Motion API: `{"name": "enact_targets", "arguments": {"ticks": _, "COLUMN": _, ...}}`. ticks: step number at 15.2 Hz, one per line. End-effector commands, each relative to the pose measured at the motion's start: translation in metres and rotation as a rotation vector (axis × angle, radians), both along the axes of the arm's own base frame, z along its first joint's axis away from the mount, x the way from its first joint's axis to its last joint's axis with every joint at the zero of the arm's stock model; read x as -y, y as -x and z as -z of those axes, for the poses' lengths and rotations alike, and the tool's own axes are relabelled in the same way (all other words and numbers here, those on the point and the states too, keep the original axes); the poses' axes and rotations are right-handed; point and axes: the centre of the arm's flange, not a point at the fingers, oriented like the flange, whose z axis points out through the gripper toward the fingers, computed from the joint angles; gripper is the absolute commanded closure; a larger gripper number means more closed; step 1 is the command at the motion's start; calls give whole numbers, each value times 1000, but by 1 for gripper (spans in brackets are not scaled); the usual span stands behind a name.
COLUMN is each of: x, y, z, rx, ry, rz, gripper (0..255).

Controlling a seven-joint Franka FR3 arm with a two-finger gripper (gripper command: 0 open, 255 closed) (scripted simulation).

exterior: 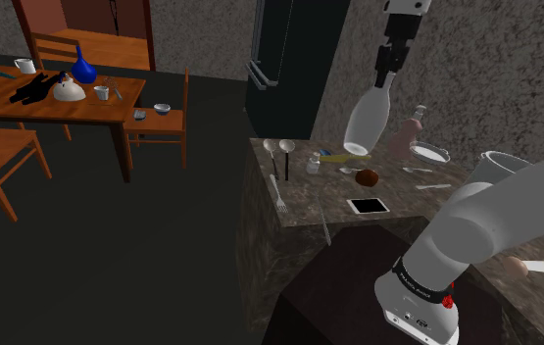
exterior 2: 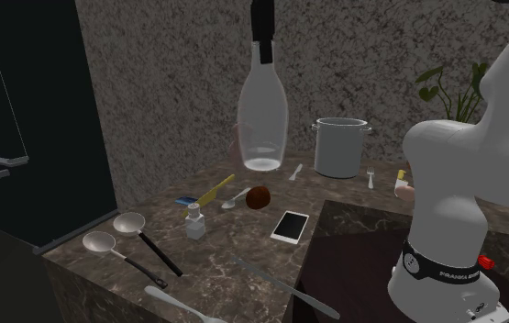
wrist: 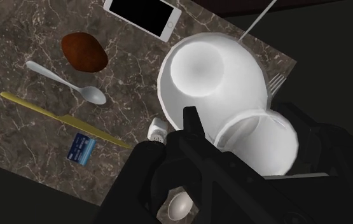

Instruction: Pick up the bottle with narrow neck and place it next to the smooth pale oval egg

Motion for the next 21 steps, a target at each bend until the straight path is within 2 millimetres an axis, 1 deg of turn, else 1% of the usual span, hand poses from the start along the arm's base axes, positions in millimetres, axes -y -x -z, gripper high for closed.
{"name": "enact_targets", "arguments": {"ticks": 1, "x": 0, "y": 1, "z": -11, "rx": 0, "ry": 0, "rz": 0, "gripper": 255}}
{"name": "enact_targets", "arguments": {"ticks": 16, "x": 0, "y": 1, "z": -90, "rx": 0, "ry": 0, "rz": 0, "gripper": 255}}
{"name": "enact_targets", "arguments": {"ticks": 17, "x": 0, "y": 1, "z": -92, "rx": 0, "ry": 0, "rz": 0, "gripper": 255}}
{"name": "enact_targets", "arguments": {"ticks": 21, "x": 12, "y": 52, "z": -92, "rx": 0, "ry": 0, "rz": 0, "gripper": 255}}
